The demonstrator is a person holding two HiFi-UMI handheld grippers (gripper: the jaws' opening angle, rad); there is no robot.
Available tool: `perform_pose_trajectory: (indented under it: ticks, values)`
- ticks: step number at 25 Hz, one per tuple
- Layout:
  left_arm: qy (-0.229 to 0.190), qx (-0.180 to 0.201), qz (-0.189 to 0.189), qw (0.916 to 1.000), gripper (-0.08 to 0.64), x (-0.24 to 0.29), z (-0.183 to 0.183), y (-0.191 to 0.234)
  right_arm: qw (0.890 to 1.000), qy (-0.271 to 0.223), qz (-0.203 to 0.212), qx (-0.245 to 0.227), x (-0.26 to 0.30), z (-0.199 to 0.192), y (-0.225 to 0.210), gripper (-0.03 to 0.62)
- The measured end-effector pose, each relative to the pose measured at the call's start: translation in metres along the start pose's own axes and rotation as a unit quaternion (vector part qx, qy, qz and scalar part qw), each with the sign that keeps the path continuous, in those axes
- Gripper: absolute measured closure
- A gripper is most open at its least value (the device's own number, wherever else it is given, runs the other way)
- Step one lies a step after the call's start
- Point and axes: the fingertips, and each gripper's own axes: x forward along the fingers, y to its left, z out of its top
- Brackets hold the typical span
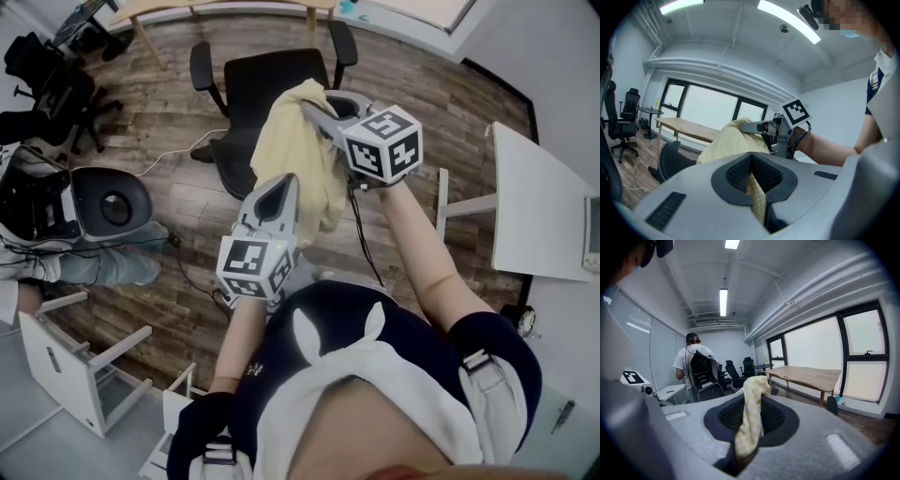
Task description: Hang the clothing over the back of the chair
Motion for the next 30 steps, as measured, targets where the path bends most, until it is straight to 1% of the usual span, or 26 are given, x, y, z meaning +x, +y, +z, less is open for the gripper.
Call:
perform_pose_trajectory:
  ticks: [4, 9, 17, 26, 30]
  values:
    - [0.014, -0.007, 0.004, 0.9999, 0.554, 0.002, 0.001, -0.002, 1.000, 0.027, -0.004, -0.005, 0.002, -0.008, -0.006, 0.526]
    - [0.019, -0.013, 0.007, 0.9997, 0.554, 0.001, 0.010, 0.000, 0.998, 0.056, -0.008, -0.012, 0.007, -0.013, -0.010, 0.520]
    - [0.029, -0.014, 0.007, 0.9995, 0.554, 0.010, 0.018, -0.003, 0.995, 0.097, -0.003, -0.024, 0.013, -0.018, -0.019, 0.500]
    - [0.028, -0.013, 0.016, 0.9994, 0.554, 0.006, 0.025, -0.002, 0.984, 0.167, -0.001, -0.063, 0.022, -0.039, -0.021, 0.483]
    - [0.026, -0.013, 0.018, 0.9994, 0.554, 0.001, 0.026, 0.002, 0.977, 0.197, -0.003, -0.087, 0.029, -0.050, -0.018, 0.472]
